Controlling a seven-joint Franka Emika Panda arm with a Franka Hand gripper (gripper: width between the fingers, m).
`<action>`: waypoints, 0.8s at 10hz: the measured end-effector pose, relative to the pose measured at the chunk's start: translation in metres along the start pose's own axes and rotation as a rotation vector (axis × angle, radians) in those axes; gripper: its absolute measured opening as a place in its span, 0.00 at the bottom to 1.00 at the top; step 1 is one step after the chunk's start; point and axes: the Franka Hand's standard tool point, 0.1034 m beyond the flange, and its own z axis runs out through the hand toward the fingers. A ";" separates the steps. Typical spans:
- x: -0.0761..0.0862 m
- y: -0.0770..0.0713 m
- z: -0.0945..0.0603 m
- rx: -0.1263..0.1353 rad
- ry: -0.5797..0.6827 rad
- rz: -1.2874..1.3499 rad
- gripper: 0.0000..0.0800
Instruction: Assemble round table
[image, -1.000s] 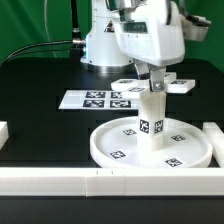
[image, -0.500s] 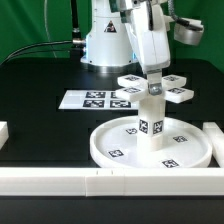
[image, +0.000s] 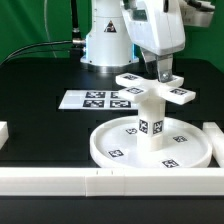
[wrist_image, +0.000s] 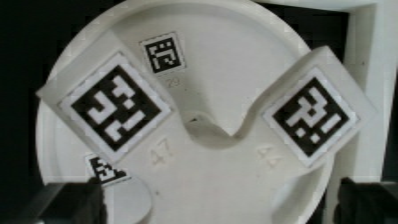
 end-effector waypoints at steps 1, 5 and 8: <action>0.000 0.000 0.000 -0.009 0.008 -0.107 0.81; -0.009 -0.013 -0.007 -0.067 0.023 -0.716 0.81; -0.008 -0.013 -0.006 -0.070 0.018 -0.905 0.81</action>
Offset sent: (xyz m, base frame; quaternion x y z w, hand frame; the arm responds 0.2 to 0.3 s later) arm 0.0150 0.0056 0.0162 -0.0520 -0.0032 -0.2706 0.9613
